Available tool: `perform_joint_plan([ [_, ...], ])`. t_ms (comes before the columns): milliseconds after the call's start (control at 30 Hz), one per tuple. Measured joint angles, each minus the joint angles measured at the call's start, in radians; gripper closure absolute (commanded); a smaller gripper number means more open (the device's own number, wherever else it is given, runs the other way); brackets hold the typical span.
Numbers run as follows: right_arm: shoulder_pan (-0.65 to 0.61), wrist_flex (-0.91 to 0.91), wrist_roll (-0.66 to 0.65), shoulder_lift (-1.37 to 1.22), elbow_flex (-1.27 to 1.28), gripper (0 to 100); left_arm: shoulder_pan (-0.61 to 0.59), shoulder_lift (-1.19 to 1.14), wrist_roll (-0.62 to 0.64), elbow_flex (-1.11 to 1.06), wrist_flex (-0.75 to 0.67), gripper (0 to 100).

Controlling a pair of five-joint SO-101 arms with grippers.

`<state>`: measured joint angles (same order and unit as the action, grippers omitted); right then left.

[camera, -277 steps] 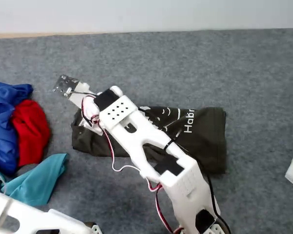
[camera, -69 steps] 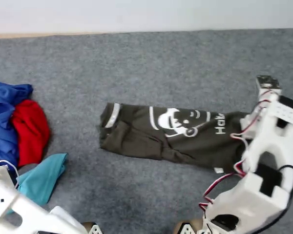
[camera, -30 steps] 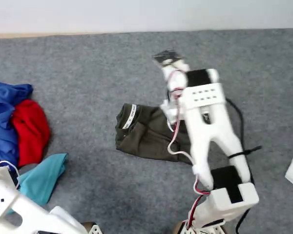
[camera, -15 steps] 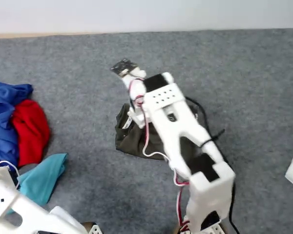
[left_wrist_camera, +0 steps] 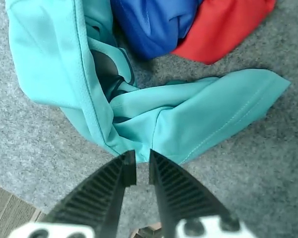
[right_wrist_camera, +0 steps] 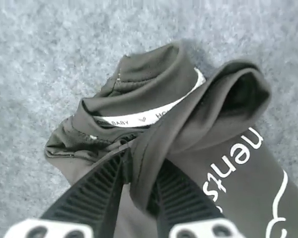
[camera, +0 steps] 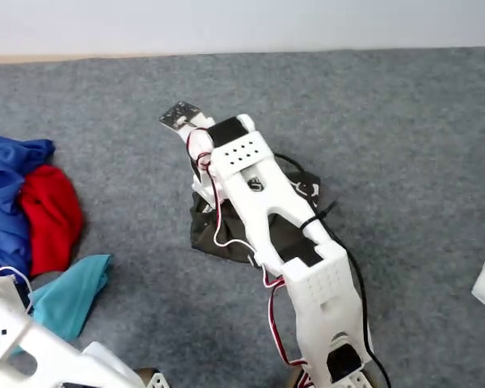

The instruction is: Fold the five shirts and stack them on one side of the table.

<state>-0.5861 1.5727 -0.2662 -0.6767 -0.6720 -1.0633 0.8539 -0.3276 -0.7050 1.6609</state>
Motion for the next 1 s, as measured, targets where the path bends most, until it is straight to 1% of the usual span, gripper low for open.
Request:
perform_joint_plan([
  [100,-0.023,0.034,0.0,-0.006,-0.049,81.2,0.0,0.0,0.0,0.0,0.0,94],
  [167,-0.037,0.054,0.0,-0.006,-0.063,75.3,0.0,0.0,0.0,0.0,0.0,94],
  [300,-0.054,0.094,0.0,-0.006,-0.066,74.2,0.0,0.0,0.0,0.0,0.0,94],
  [533,-0.058,0.112,0.0,-0.006,-0.066,74.3,0.0,0.0,0.0,0.0,0.0,94],
  [600,-0.049,0.132,-0.002,0.0,-0.077,76.0,0.0,0.0,0.0,0.0,0.0,94],
  [633,-0.037,0.144,-0.006,0.006,-0.089,78.6,0.0,0.0,0.0,0.0,0.0,94],
  [700,0.006,0.167,-0.046,0.026,-0.106,86.9,0.0,0.0,0.0,0.0,0.0,94],
  [767,0.055,0.178,-0.086,0.028,-0.11,97.4,0.0,0.0,0.0,0.0,0.0,94],
  [800,0.08,0.178,-0.107,0.028,-0.11,99.8,0.0,0.0,0.0,0.0,0.0,94],
  [833,0.106,0.18,-0.126,0.028,-0.11,97.8,0.0,0.0,0.0,0.0,0.0,94],
  [1000,0.18,0.181,-0.15,0.028,-0.11,98.8,0.0,0.0,0.0,0.0,0.0,94],
])
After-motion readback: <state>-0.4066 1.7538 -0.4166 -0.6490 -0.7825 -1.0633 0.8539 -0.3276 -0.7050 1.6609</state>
